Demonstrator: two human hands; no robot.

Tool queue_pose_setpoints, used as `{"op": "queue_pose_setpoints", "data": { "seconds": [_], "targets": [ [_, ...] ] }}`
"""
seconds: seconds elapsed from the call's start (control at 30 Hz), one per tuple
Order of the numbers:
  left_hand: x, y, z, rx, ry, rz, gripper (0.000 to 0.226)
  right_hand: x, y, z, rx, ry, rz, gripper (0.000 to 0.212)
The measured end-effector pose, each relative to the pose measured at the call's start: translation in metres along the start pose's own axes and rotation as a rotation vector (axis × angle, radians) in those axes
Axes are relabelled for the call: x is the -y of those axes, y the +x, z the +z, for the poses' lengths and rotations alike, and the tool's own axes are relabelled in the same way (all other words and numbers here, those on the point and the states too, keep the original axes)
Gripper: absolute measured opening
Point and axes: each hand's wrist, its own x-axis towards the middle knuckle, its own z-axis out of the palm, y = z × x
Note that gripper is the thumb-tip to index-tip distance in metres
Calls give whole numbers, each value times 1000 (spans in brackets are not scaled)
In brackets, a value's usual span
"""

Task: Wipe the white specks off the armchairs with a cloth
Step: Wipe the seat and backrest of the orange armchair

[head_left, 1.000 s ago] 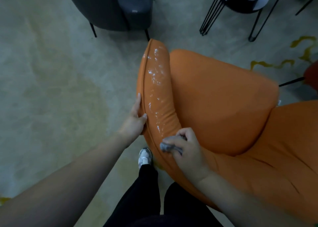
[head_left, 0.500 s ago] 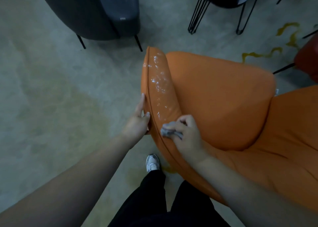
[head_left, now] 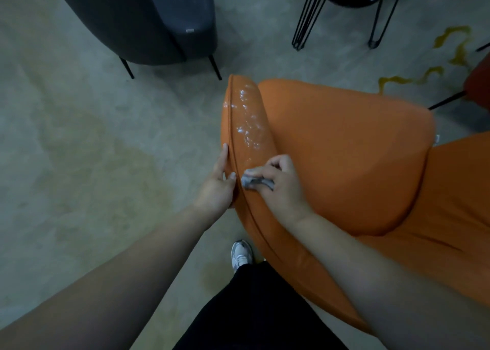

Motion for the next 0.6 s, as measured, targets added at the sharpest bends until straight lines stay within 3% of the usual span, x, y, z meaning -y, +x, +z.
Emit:
{"op": "queue_pose_setpoints", "data": {
  "seconds": [0.1, 0.3, 0.33, 0.4, 0.5, 0.6],
  "targets": [
    [0, 6, -1, -21, 16, 2, 61, 2, 28, 5, -5, 20, 4, 22],
    [-9, 13, -2, -74, 23, -7, 61, -8, -16, -17, 26, -41, 94, 30],
    [-12, 14, -1, -77, 24, -4, 61, -2, -12, -16, 32, -80, 38, 28],
    [-15, 16, 1, -84, 5, 11, 63, -4, 1, 2, 137, -77, -80, 26],
    [-16, 15, 1, -84, -3, 22, 63, -5, 32, 22, 212, -56, -39, 25],
    [-22, 23, -5, -72, -6, 19, 63, 0, 50, 12, 28, 75, 97, 18]
  ]
}}
